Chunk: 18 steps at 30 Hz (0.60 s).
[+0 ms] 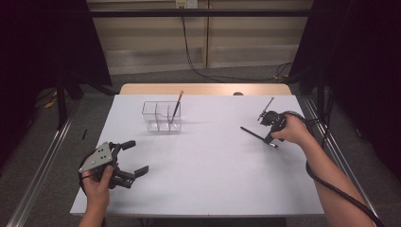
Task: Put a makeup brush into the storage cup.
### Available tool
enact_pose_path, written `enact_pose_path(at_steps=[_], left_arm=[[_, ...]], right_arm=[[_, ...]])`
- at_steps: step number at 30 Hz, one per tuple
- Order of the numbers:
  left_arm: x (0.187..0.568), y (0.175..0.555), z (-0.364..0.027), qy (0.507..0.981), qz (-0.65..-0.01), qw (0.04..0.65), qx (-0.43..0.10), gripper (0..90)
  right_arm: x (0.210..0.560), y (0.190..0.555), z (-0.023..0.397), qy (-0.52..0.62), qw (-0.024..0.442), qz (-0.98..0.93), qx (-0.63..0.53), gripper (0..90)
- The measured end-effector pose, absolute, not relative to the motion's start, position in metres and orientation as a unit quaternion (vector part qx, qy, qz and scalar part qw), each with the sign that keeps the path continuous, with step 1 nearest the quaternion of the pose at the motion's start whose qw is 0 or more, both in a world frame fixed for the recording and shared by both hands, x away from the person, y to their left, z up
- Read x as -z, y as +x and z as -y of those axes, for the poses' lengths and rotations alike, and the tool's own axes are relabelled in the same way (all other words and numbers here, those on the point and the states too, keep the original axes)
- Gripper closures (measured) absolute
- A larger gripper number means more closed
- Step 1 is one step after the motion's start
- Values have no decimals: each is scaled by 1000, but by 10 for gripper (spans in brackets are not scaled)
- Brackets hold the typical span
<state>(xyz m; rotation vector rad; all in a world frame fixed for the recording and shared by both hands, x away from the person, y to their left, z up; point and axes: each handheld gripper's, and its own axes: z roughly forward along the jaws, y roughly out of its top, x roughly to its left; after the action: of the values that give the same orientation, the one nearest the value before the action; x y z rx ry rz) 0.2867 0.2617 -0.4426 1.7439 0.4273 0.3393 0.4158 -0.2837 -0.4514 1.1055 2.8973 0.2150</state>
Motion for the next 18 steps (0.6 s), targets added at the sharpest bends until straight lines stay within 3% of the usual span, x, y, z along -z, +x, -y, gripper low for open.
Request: enact_pose_path(at_steps=[18], left_arm=[[442,286,-262,758,-186,608,-148,0]], right_arm=[[439,402,282,336,16,-937,-96,848]])
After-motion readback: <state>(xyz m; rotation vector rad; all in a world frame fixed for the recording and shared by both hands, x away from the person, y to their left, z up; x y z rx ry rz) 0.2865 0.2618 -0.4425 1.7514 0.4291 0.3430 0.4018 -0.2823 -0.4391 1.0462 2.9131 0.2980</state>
